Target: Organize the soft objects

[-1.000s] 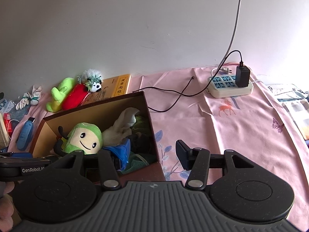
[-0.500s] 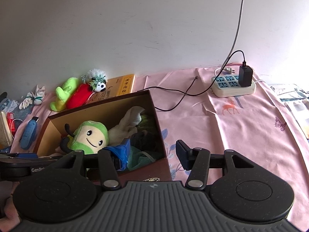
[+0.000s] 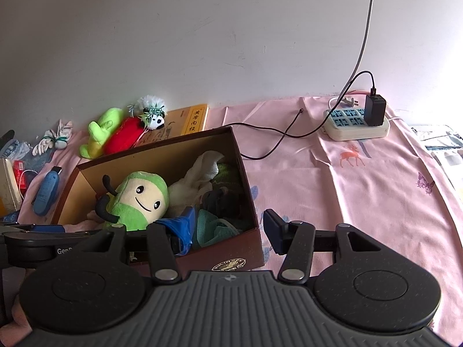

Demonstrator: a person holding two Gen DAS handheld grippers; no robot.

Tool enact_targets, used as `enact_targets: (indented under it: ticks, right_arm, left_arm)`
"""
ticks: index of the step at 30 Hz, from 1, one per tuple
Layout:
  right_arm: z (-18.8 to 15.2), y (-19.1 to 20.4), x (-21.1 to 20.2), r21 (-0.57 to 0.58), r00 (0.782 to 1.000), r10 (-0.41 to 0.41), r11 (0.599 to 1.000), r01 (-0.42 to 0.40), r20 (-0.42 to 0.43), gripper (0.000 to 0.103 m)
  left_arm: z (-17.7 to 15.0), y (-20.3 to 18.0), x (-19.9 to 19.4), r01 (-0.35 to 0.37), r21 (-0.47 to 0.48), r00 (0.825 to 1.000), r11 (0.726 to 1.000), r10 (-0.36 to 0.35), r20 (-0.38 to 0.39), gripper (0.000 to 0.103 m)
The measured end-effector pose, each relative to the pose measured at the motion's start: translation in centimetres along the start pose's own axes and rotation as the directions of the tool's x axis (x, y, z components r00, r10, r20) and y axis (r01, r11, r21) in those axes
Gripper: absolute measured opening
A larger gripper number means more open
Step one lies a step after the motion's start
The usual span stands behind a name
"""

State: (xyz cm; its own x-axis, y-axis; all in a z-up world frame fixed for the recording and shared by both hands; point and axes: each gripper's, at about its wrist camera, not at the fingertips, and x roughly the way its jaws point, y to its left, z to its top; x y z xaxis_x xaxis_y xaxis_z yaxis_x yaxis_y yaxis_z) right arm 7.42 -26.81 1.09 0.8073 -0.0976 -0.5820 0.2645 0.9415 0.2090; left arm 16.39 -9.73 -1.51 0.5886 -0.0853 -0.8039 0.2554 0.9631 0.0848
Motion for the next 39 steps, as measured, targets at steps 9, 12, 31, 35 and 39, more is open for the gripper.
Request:
enact_targets:
  ticks: [9, 12, 31, 35, 39]
  right_arm:
    - [0.0, 0.9, 0.2, -0.024, 1.000, 0.025, 0.999, -0.025, -0.005, 0.037]
    - [0.0, 1.0, 0.2, -0.028, 0.999, 0.032, 0.999, -0.033, -0.006, 0.037]
    - [0.1, 1.6, 0.5, -0.048, 0.999, 0.038, 0.998, -0.038, -0.004, 0.037]
    - [0.4, 2.1, 0.8, -0.058, 0.999, 0.040, 0.998, -0.040, -0.006, 0.037]
    - [0.6, 2.9, 1.1, -0.081, 0.999, 0.048, 0.996, -0.049, -0.010, 0.037]
  left_arm:
    - [0.0, 0.3, 0.2, -0.009, -0.013, 1.000, 1.000, 0.009, -0.008, 0.066]
    - [0.0, 0.4, 0.2, -0.012, -0.017, 1.000, 1.000, 0.012, -0.013, 0.066]
    - [0.4, 1.2, 0.3, -0.063, -0.022, 0.998, 0.998, 0.064, 0.020, 0.066]
    - [0.5, 1.6, 0.5, -0.078, -0.028, 0.997, 0.997, 0.078, 0.023, 0.066]
    - [0.6, 2.1, 0.7, -0.085, -0.038, 0.996, 0.996, 0.086, 0.022, 0.066]
